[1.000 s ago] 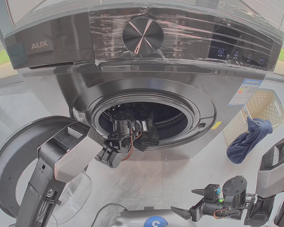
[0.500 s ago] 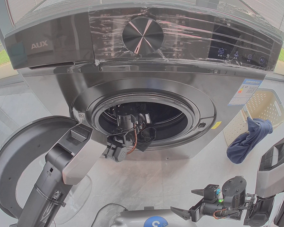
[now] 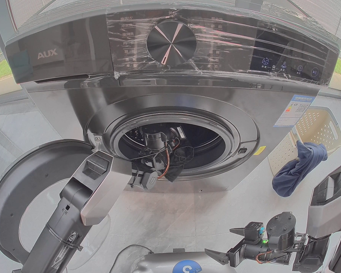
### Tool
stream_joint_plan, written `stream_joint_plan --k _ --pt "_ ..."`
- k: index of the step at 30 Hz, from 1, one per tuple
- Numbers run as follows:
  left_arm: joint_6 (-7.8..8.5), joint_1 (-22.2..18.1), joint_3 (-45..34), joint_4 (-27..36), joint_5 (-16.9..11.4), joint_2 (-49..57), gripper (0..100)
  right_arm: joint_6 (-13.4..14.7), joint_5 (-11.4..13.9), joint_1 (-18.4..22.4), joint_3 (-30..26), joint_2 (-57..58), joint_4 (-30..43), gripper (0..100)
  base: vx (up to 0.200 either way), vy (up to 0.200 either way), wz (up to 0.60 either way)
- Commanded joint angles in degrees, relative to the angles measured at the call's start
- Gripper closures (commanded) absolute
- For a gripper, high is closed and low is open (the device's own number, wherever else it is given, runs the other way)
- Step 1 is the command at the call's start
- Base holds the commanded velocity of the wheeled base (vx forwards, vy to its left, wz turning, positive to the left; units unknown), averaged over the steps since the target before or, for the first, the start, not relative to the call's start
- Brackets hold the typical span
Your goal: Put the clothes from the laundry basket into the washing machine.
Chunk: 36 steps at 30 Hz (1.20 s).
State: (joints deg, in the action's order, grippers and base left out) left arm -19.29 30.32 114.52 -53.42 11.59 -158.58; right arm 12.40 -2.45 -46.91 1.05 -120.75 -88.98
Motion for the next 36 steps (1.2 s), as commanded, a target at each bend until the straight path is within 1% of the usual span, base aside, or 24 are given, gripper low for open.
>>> stream_joint_plan --k 1,5,7,8,10,12,13,14,15,17,18,19,21,24,26,27,29,30,31,32,33,36 --pt "0.04 -0.2 0.1 -0.3 0.3 -0.2 0 0.0 0.0 0.0 -0.1 0.0 -0.6 0 0.0 0.0 0.0" --pt "0.04 0.0 0.1 -0.4 0.8 0.1 0 0.0 0.0 0.1 -0.1 0.0 -0.6 0 0.0 0.0 0.0" --pt "0.04 0.4 0.1 -0.4 1.6 0.4 0 0.0 0.0 0.1 -0.1 0.0 -0.6 0 0.0 0.0 0.0" --pt "0.13 0.6 0.1 -0.3 3.2 0.9 0 0.0 0.0 0.1 -0.1 0.0 -0.6 0 0.0 0.0 0.0" --pt "0.21 1.5 0.1 -0.2 4.2 2.1 0 0.0 0.0 0.1 -0.1 0.0 -0.6 0 0.0 0.0 0.0" --pt "0.21 1.9 -3.2 -0.2 4.3 4.1 0 0.0 0.0 0.1 -0.1 0.0 -0.6 0 0.0 0.0 0.0" --pt "0.21 2.6 -8.9 -0.6 4.3 7.1 0 0.0 0.0 0.1 -0.2 0.0 -0.6 0 0.0 0.0 0.0" --pt "0.13 2.7 -10.0 -0.7 4.3 7.7 0 0.0 0.0 0.1 -0.2 0.0 -0.6 0 0.0 0.0 0.0" --pt "0.21 3.3 -15.7 -1.6 4.3 10.5 0 0.0 0.0 0.1 -0.3 0.1 -0.6 0 0.0 0.0 0.0" --pt "0.56 3.9 -24.3 -3.3 4.4 14.4 0 0.0 0.0 0.2 -0.3 0.1 -0.6 0 0.0 0.0 0.0" --pt "0.74 4.0 -25.7 -3.6 4.4 15.0 0 0.0 0.0 0.2 -0.3 0.1 -0.6 0 0.0 0.0 0.0" --pt "1.53 4.5 -34.7 -5.4 4.4 19.0 0 0.0 0.0 0.2 -0.3 0.2 -0.6 0 0.0 0.0 0.0" --pt "2.5 4.8 -43.0 -7.9 4.1 22.3 0 0.0 0.0 0.2 -0.3 0.2 -0.6 0 0.0 0.0 0.0" --pt "3.82 5.8 -52.8 -14.2 3.4 25.9 0 0.0 0.0 0.1 -0.3 0.2 -0.6 0 0.0 0.0 0.0" --pt "5.4 6.8 -58.6 -17.6 2.7 27.6 0 0.0 0.0 0.1 -0.3 0.2 -0.6 0 0.0 0.0 0.0" --pt "6.45 7.7 -62.8 -19.4 1.0 29.1 0 0.0 0.0 0.1 -0.4 0.4 -0.6 0 0.0 0.0 0.0" --pt "8.04 8.6 -68.8 -22.3 -1.7 30.9 0 0.0 -0.1 0.2 -0.6 0.8 -0.6 0 0.0 0.0 0.0" --pt "8.65 9.0 -71.1 -23.6 -2.2 31.4 0 0.0 -0.1 0.2 -0.8 1.0 -0.6 0 0.0 0.0 0.0" --pt "9.88 10.0 -74.6 -25.9 -2.5 32.2 0 0.0 -0.1 0.3 -1.0 1.8 -0.6 0 0.0 0.0 0.0" --pt "9.97 10.1 -75.1 -26.2 -2.5 32.3 0 0.0 -0.1 0.3 -1.0 2.0 -0.5 0 0.0 0.0 0.0" --pt "11.02 11.0 -78.8 -29.3 -2.4 33.7 0 0.0 -0.3 0.7 -1.0 3.5 -0.5 0 0.0 0.0 0.0" --pt "12.61 12.0 -86.2 -33.4 -2.4 37.8 0 -0.1 -0.5 0.9 -1.0 7.5 -0.5 0 -0.2 0.0 0.0"
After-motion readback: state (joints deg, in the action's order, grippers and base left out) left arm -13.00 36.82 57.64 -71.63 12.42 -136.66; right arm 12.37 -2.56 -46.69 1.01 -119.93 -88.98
